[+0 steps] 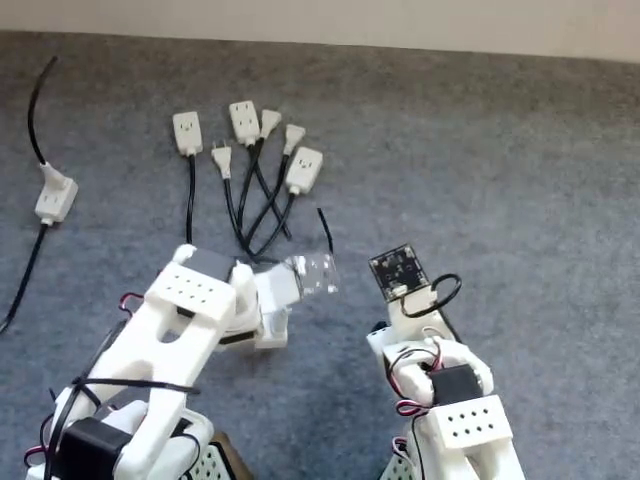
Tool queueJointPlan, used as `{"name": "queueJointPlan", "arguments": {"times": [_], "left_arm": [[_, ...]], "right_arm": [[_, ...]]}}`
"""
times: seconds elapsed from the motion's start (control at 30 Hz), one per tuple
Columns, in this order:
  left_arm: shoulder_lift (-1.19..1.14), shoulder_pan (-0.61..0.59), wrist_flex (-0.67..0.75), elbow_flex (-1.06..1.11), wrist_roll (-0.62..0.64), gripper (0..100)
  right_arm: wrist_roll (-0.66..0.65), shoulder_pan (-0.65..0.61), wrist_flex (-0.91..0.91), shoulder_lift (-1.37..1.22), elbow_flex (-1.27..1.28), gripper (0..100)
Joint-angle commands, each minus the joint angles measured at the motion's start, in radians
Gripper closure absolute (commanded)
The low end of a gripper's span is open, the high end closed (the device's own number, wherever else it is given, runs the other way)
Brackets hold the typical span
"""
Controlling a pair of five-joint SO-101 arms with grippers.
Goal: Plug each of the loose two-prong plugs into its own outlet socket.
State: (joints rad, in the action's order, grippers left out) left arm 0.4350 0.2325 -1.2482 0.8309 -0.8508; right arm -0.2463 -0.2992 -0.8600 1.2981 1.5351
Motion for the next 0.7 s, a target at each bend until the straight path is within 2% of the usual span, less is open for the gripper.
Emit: {"name": "queueJointPlan", "arguments": {"times": [0.0,0.1,0.4,0.53,0.67], "left_arm": [[0.007,-0.074,-0.074,-0.133,0.109,99],[-0.001,-0.197,-0.101,-0.223,0.130,99],[-0.042,-0.684,-0.098,-0.453,0.103,98],[-0.242,-0.862,-0.098,-0.621,0.061,98],[-0.549,-1.000,-0.110,-0.924,0.064,98]], "right_arm": [[-0.014,-0.010,0.019,-0.022,-0.008,79.7],[-0.014,-0.010,0.019,-0.022,-0.008,79.7],[-0.014,-0.010,0.019,-0.022,-0.008,79.7],[-0.014,-0.010,0.018,-0.022,-0.008,79.7],[-0.014,-0.010,0.018,-0.022,-0.008,79.7]]}}
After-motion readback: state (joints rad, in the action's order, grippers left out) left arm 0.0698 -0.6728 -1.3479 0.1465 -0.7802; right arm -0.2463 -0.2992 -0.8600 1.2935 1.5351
